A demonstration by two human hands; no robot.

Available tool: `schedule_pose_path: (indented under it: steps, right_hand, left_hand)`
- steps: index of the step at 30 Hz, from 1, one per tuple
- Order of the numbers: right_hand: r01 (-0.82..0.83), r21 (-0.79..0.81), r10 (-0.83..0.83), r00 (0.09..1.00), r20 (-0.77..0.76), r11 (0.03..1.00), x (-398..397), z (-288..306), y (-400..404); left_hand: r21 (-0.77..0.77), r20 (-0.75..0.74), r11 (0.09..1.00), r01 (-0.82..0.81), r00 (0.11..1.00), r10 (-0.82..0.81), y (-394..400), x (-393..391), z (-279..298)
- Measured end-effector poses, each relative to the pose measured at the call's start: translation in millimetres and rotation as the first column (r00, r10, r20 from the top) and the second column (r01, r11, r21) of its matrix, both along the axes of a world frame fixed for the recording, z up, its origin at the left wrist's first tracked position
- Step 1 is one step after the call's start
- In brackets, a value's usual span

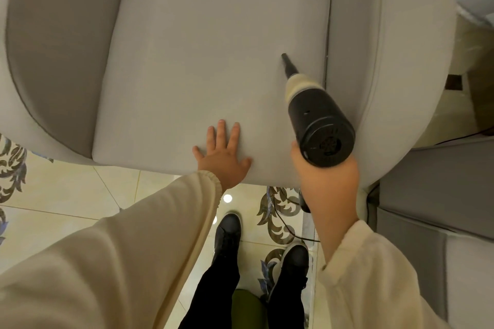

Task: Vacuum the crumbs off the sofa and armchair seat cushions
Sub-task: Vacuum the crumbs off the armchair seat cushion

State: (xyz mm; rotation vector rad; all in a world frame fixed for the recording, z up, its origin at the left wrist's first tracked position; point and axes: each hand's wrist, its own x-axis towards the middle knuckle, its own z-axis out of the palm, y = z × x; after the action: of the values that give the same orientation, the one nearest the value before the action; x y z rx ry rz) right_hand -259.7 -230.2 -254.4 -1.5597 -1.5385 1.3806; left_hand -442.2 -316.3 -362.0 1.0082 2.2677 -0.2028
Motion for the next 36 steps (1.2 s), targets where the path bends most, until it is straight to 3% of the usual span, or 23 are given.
schedule_pose_path:
  steps: [6, 13, 21, 25, 31, 36]
  right_hand:
    - [0.039, -0.073, -0.041, 0.999, -0.022, 0.997, -3, 7, -17]
    - [-0.105, -0.220, 0.110, 0.994, 0.014, 0.970, 19, 16, -69]
    - [0.104, -0.135, -0.107, 0.994, -0.019, 0.985, -18, 16, -6]
    - [0.116, -0.166, -0.119, 0.993, -0.004, 0.979, -48, 10, 23]
    - [-0.074, -0.260, 0.075, 0.997, -0.008, 0.963, -97, 11, 29]
    - [-0.261, -0.394, 0.258, 0.964, -0.062, 0.881, -92, 15, 7]
  left_hand:
    - [-0.083, 0.034, 0.996, 0.010, 0.999, -0.008, 11, 3, -2]
    - [-0.060, 0.047, 0.997, 0.042, 0.998, -0.039, 6, -1, -4]
    - [-0.102, 0.050, 0.994, 0.035, 0.998, -0.030, 9, 0, -1]
    - [-0.084, 0.044, 0.996, 0.035, 0.999, -0.031, 7, -3, 1]
    - [-0.090, 0.061, 0.995, 0.048, 0.997, -0.042, -2, -32, 12]
    - [-0.033, -0.017, 0.981, 0.190, 0.981, -0.191, -20, -54, 10]
